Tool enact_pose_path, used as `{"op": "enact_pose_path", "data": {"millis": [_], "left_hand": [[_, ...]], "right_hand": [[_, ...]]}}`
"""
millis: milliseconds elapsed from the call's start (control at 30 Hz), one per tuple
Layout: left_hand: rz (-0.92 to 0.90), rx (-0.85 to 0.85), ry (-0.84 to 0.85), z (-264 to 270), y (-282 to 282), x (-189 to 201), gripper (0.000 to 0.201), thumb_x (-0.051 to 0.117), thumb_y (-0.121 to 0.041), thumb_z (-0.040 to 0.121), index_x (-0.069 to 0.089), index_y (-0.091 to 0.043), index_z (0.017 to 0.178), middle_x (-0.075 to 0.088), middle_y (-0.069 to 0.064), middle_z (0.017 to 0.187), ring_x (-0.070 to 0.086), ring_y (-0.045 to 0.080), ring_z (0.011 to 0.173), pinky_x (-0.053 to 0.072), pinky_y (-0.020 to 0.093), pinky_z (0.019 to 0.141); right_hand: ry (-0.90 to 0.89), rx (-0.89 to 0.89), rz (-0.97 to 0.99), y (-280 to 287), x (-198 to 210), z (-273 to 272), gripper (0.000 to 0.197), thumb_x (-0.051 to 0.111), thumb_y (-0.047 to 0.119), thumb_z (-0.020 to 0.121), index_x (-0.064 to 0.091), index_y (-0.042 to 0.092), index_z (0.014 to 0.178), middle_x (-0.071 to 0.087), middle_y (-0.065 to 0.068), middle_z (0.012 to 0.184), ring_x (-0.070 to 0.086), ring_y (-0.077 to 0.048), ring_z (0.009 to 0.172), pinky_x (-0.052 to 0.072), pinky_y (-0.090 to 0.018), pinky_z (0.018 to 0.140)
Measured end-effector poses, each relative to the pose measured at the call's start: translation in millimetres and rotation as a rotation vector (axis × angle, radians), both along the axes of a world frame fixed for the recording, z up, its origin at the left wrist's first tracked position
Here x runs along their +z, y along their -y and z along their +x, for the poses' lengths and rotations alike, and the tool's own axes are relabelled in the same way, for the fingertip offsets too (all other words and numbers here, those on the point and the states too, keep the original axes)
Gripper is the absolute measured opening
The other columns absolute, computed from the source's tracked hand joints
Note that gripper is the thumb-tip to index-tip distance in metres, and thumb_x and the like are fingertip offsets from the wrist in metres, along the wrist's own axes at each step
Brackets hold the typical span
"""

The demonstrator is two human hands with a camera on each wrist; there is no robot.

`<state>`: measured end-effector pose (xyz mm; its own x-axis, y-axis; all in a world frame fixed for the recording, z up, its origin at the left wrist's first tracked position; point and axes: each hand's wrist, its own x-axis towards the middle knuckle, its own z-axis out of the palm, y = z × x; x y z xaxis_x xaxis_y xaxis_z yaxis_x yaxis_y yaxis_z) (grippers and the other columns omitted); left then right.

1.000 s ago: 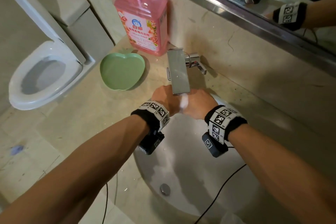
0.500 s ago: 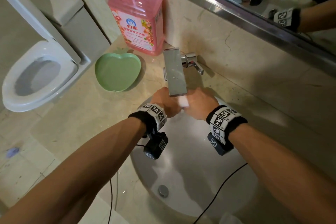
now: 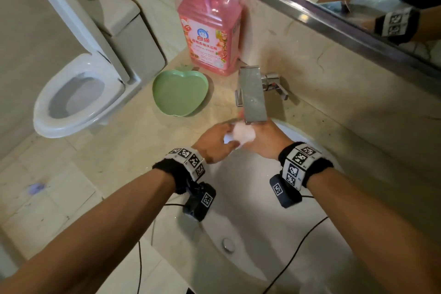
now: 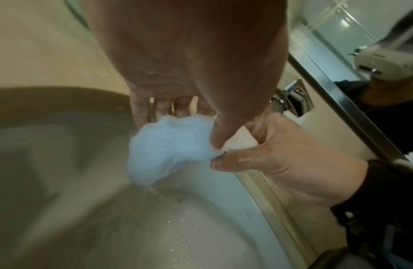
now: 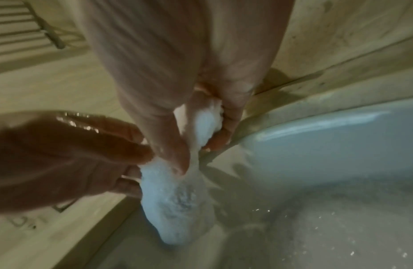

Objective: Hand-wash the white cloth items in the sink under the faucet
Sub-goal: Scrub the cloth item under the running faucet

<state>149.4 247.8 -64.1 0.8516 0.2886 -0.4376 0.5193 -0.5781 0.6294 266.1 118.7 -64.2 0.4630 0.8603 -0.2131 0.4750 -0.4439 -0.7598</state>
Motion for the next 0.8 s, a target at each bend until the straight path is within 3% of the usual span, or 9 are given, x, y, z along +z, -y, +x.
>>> {"op": "enact_pose_path", "data": {"millis": [100,200,267,333,433,500,567,700,800], "left_hand": [[0.012,0.136,0.019,-7,-3,0,0.053,0.062,-0.034,0.093,0.049,-0.017,0.142,0.057,0.007,0.138,0.055,0.027,0.123,0.042,0.039,0.104],[0.018,0.282,0.136,-8,-2,0,0.042,0.075,-0.031,0.08,0.06,-0.014,0.116,0.068,0.005,0.112,0.063,0.024,0.1,0.05,0.034,0.086],[0.007,0.312,0.168,-5,0,-2,0.04,0.08,-0.026,0.073,0.055,-0.012,0.1,0.065,0.003,0.095,0.06,0.023,0.084,0.048,0.03,0.07],[-0.043,0.308,0.133,-1,0,-3,0.045,0.082,-0.022,0.07,0.049,-0.013,0.099,0.058,-0.002,0.087,0.055,0.021,0.079,0.043,0.026,0.063],[-0.175,0.22,0.064,7,0,-1,0.066,0.084,-0.022,0.07,0.048,-0.014,0.124,0.057,-0.003,0.108,0.056,0.019,0.098,0.049,0.032,0.086],[-0.194,0.142,0.009,14,1,0,0.073,0.083,-0.026,0.07,0.052,-0.014,0.134,0.062,0.0,0.121,0.059,0.019,0.108,0.048,0.038,0.098],[-0.2,0.13,0.002,20,4,1,0.07,0.08,-0.031,0.07,0.056,-0.016,0.134,0.066,0.005,0.122,0.062,0.022,0.111,0.048,0.04,0.101],[-0.299,0.13,0.044,28,6,4,0.05,0.07,-0.028,0.089,0.054,-0.009,0.132,0.065,0.009,0.123,0.062,0.025,0.113,0.048,0.039,0.101],[-0.305,0.083,0.114,32,3,6,0.033,0.052,-0.013,0.101,0.055,0.0,0.131,0.062,0.018,0.128,0.058,0.028,0.119,0.044,0.038,0.105]], "right_hand": [[-0.134,-0.178,0.068,-5,0,-3,0.048,0.08,-0.003,0.074,0.06,-0.006,0.118,0.065,-0.022,0.112,0.063,-0.032,0.106,0.051,-0.033,0.094],[-0.177,-0.238,0.077,-2,-1,-9,0.059,0.088,-0.002,0.067,0.06,-0.006,0.119,0.064,-0.02,0.117,0.063,-0.029,0.109,0.051,-0.038,0.098],[-0.188,-0.263,0.104,3,-5,-12,0.054,0.09,-0.003,0.064,0.064,-0.004,0.111,0.065,-0.016,0.117,0.064,-0.027,0.107,0.051,-0.027,0.094],[-0.145,-0.234,0.109,8,-7,-14,0.045,0.088,-0.004,0.065,0.069,-0.001,0.106,0.068,-0.008,0.109,0.065,-0.022,0.099,0.047,-0.012,0.082],[-0.082,-0.171,0.011,13,-2,-9,0.049,0.086,0.008,0.071,0.068,0.007,0.117,0.072,-0.004,0.107,0.068,-0.021,0.099,0.053,-0.025,0.082],[-0.057,-0.17,-0.019,20,1,-4,0.066,0.088,0.022,0.071,0.059,0.011,0.129,0.072,0.001,0.107,0.069,-0.015,0.096,0.056,-0.029,0.082],[-0.045,-0.19,-0.03,27,3,2,0.065,0.087,0.03,0.071,0.057,0.019,0.128,0.071,0.006,0.106,0.068,-0.012,0.094,0.055,-0.028,0.08],[-0.151,-0.316,-0.08,44,-1,15,0.027,0.084,0.037,0.075,0.069,0.027,0.095,0.072,0.013,0.085,0.067,-0.006,0.078,0.054,-0.029,0.07],[-0.285,-0.323,-0.085,53,-3,20,0.035,0.087,0.027,0.073,0.073,0.021,0.105,0.077,0.006,0.095,0.072,-0.01,0.093,0.058,-0.043,0.089]]}}
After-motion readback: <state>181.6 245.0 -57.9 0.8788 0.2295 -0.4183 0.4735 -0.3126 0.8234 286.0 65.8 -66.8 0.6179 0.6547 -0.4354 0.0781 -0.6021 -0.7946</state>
